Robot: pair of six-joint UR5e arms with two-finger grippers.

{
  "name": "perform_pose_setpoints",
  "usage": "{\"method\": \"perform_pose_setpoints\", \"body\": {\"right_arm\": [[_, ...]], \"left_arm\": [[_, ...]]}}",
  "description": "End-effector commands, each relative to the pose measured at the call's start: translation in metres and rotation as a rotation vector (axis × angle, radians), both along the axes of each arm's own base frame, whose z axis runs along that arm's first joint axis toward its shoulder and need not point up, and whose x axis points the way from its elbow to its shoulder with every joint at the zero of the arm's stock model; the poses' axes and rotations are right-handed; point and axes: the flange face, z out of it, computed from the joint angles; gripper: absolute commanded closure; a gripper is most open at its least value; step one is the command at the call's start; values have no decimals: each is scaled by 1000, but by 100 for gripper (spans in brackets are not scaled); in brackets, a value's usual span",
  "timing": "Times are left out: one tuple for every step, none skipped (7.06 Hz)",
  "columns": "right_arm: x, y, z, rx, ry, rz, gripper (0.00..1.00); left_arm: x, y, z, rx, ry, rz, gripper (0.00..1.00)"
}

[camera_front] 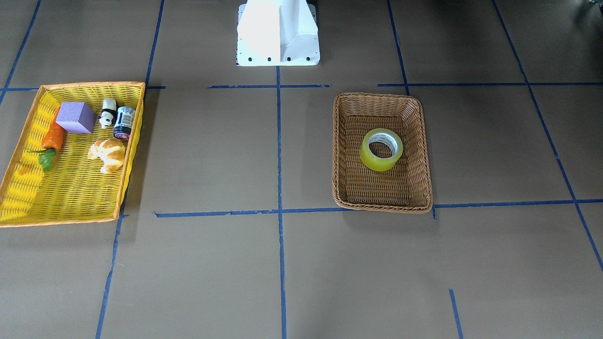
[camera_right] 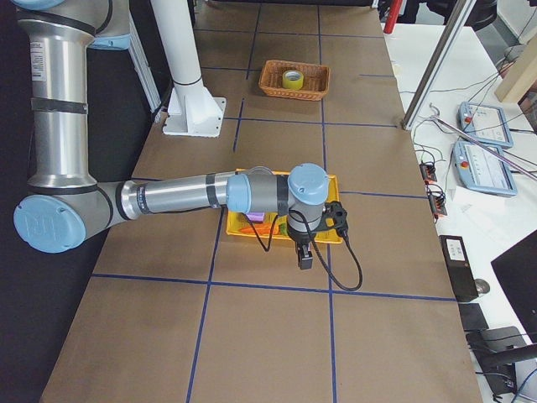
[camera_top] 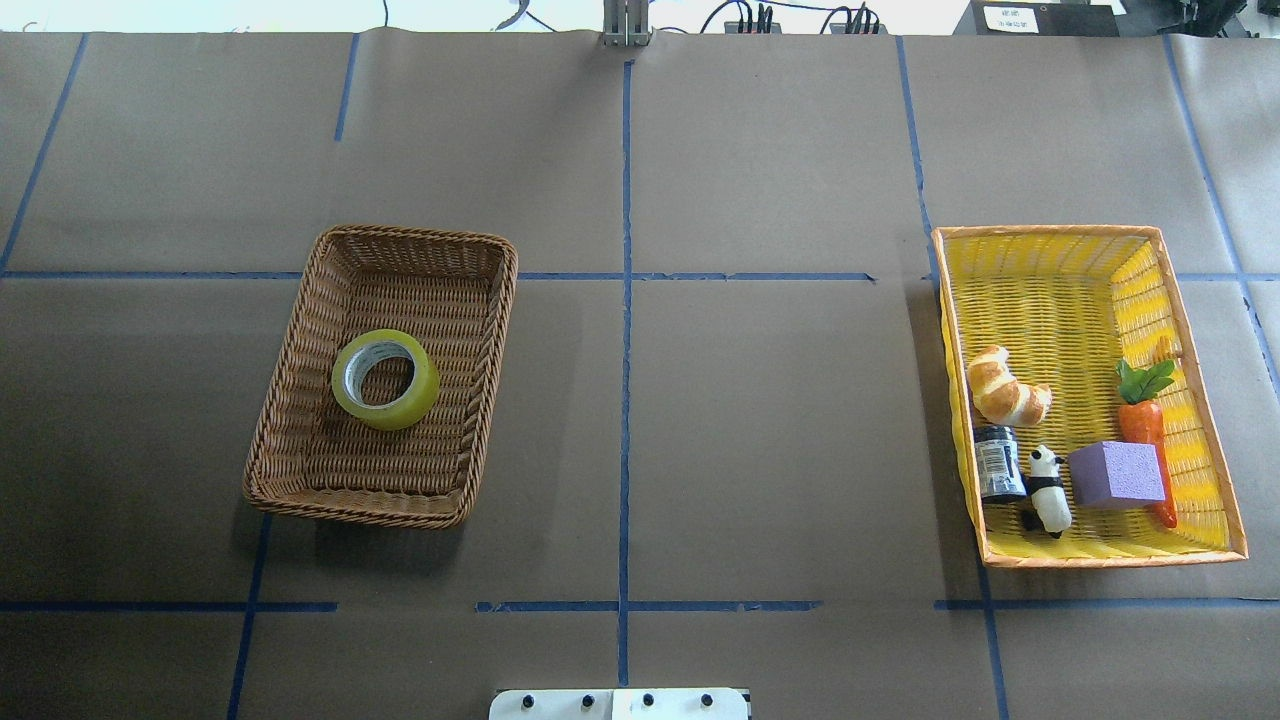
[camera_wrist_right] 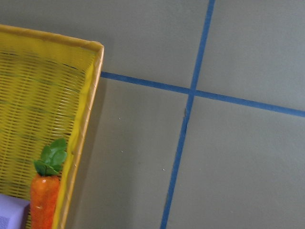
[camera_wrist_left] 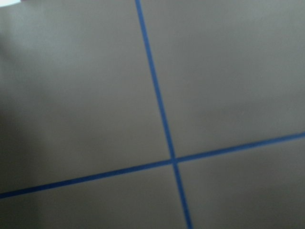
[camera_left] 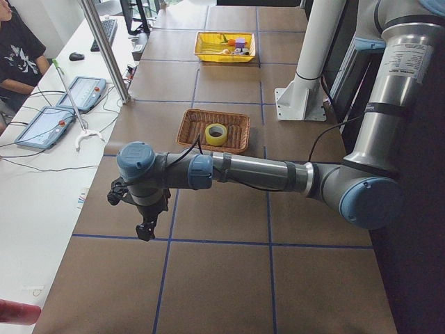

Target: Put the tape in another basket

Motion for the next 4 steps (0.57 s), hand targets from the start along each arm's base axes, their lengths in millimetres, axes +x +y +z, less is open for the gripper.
{"method": "perform_pose_setpoints", "body": {"right_arm": [[8,0,0,-39,39,-16,0],[10,-14,-16,-67,40,-11,0],[10,-15,-17,-77,40,-8,0],[9,-15,-17,-81,40,-5,0]], "left_arm": [[-2,29,38,-106,29,3,0],[0,40,44,-164,38,-43,0],[7,70,26,-170,82,-81,0],[20,104,17,-219,88,-106,0]]}}
